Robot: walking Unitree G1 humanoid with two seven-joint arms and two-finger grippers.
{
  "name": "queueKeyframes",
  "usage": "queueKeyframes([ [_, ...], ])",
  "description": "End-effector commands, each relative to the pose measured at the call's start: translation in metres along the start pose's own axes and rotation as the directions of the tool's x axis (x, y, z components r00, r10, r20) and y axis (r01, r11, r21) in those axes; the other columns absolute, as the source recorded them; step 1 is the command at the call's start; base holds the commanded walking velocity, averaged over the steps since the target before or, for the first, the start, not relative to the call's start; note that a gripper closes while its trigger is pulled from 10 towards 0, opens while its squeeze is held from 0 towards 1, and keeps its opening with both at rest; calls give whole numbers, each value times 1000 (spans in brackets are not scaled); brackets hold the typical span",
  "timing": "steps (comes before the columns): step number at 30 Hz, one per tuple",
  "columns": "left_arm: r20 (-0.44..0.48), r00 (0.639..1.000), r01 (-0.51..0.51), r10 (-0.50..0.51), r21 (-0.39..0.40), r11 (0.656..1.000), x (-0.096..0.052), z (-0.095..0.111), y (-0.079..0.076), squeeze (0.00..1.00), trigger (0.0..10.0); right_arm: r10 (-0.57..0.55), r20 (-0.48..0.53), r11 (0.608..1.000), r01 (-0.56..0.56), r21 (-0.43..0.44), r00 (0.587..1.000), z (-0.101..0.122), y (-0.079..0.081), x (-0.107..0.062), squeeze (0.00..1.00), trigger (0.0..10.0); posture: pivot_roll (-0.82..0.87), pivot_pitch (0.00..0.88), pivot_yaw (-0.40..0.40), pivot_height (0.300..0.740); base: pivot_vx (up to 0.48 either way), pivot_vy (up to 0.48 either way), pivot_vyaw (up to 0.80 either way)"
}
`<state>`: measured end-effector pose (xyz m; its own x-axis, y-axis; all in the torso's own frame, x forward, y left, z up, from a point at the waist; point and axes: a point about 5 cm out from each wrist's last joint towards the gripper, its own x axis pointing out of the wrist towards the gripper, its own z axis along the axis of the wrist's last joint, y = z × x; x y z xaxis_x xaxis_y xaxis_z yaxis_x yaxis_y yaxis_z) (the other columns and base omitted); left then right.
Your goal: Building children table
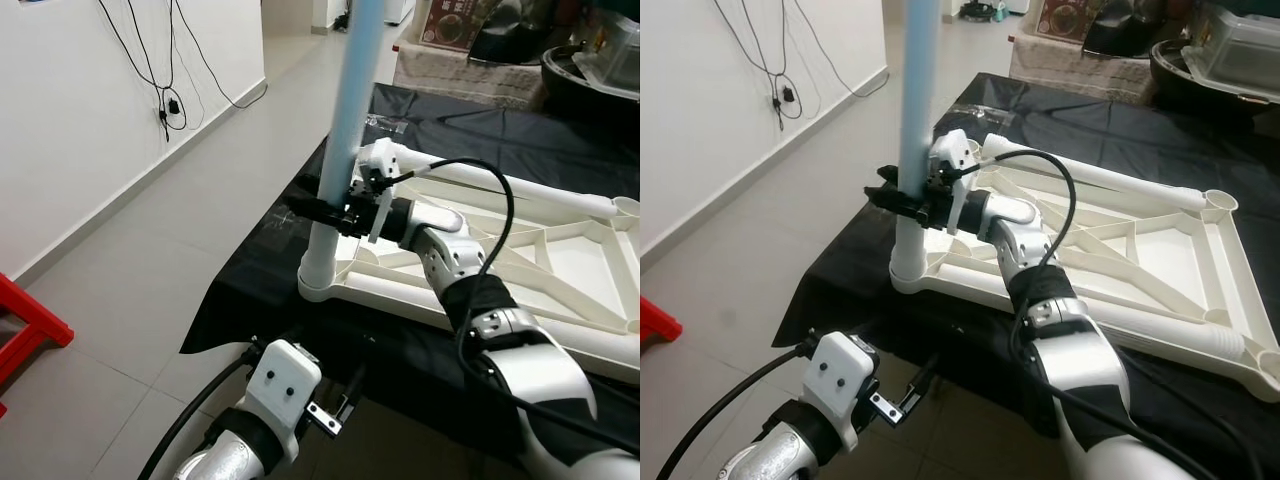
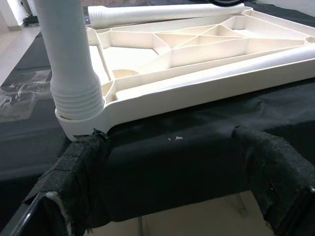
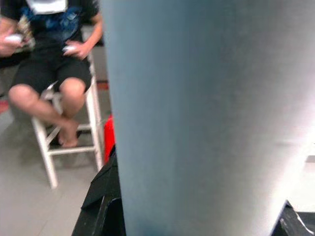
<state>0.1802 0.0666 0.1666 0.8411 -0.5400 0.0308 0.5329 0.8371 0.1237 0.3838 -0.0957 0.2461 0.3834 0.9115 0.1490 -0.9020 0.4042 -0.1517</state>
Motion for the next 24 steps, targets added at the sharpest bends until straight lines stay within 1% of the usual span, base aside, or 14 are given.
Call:
queueKeyframes([
  [1,-20,1000,5,-5,-7,1000,0,-4,-1,0,10000,-1,-34,999,3,52,999,-15,4,-3,0,10000,193,179,-60,740,0,0,0],
  [4,-21,1000,6,-6,-7,1000,0,-5,-1,0,10000,35,-35,998,-33,52,999,-15,7,-3,0,10000,193,179,-60,740,0,0,0],
  [5,-21,1000,6,-6,-7,1000,0,-5,-1,0,10000,88,-57,995,-86,47,994,-17,10,-1,0,10000,192,180,-60,740,0,0,0],
  [7,-19,1000,7,-7,-4,1000,0,-4,-1,0,10000,154,-96,988,-151,41,983,-20,16,5,0,10000,192,185,-61,740,0,0,0],
  [8,-19,1000,7,-7,-4,1000,0,-4,-1,0,10000,154,-96,988,-151,41,983,-20,16,5,0,10000,192,185,-61,740,0,0,0],
  [11,-14,1000,8,-8,-2,1000,-1,-2,-1,0,10000,220,-137,975,-214,52,966,-25,22,15,0,10000,201,195,-68,740,0,0,0],
  [12,-12,1000,7,-7,-3,1000,-1,-1,-1,0,10000,249,-141,968,-242,65,958,-26,25,17,0,10000,204,197,-70,740,0,0,0],
  [13,-12,1000,7,-7,-3,1000,-1,-1,-1,0,10000,249,-141,968,-242,65,958,-26,25,17,0,10000,204,197,-70,740,0,0,0],
  [14,-10,1000,6,-6,-3,1000,-1,0,-1,0,10000,268,-142,963,-260,73,953,-26,26,17,0,10000,204,197,-70,740,0,0,0],
  [15,-8,1000,5,-5,-2,1000,-2,2,-2,0,10000,322,-162,947,-314,74,933,-27,30,18,0,10000,208,206,-72,740,0,0,0],
  [16,-5,1000,3,-3,-4,1000,-2,3,-1,0,10000,345,-171,938,-334,91,923,-27,31,20,0,10000,208,213,-76,740,0,0,0],
  [19,-2,1000,0,0,-5,1000,-2,4,-1,0,10000,367,-188,930,-354,100,911,-28,32,23,0,10000,208,213,-76,740,0,0,0],
  [23,9,1000,-4,4,-7,1000,-2,9,-3,0,10000,396,-196,918,-384,100,897,-23,35,32,0,10000,214,236,-91,740,0,0,0],
  [24,12,1000,-9,9,-7,1000,-2,11,-3,0,10000,421,-199,907,-410,95,885,-21,36,35,0,10000,225,249,-100,740,0,0,0],
])
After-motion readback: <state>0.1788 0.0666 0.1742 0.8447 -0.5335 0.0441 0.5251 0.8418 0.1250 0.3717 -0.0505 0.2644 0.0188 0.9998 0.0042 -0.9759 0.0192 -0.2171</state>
